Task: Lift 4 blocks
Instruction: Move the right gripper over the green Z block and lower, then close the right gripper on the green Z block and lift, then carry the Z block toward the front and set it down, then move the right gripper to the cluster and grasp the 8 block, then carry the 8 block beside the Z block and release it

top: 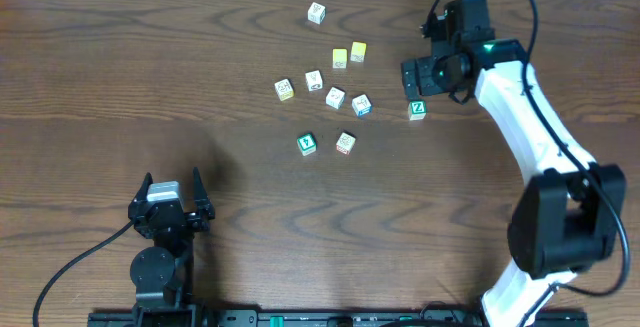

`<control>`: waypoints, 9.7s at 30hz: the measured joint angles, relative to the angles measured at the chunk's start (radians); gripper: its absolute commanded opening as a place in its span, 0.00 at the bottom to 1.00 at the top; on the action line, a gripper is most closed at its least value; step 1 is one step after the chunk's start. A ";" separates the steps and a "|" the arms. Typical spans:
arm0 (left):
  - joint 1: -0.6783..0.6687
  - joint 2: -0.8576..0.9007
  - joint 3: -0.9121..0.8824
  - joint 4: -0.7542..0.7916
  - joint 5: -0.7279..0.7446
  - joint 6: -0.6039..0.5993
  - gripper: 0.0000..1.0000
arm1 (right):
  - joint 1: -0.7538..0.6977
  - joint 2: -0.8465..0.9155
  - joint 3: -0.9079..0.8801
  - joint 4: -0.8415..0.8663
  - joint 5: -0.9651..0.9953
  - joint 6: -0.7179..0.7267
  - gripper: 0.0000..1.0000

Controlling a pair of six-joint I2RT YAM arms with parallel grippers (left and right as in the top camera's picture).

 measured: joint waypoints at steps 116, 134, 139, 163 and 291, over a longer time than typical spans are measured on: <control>0.000 0.073 0.000 -0.001 0.000 0.000 0.76 | 0.296 -0.396 -0.802 0.287 0.080 0.506 0.01; 0.000 0.073 0.000 -0.001 0.000 0.000 0.76 | 0.300 -0.375 -0.806 0.308 0.051 0.520 0.07; 0.000 0.073 0.000 -0.001 0.000 0.000 0.76 | 0.300 -0.362 -0.801 0.334 0.052 0.525 0.45; 0.000 0.073 0.000 -0.001 0.000 0.000 0.76 | 0.300 -0.317 -0.550 0.212 0.048 0.297 0.85; 0.000 0.092 0.000 -0.001 0.000 0.000 0.76 | 0.330 0.093 0.121 -0.201 0.109 0.059 0.04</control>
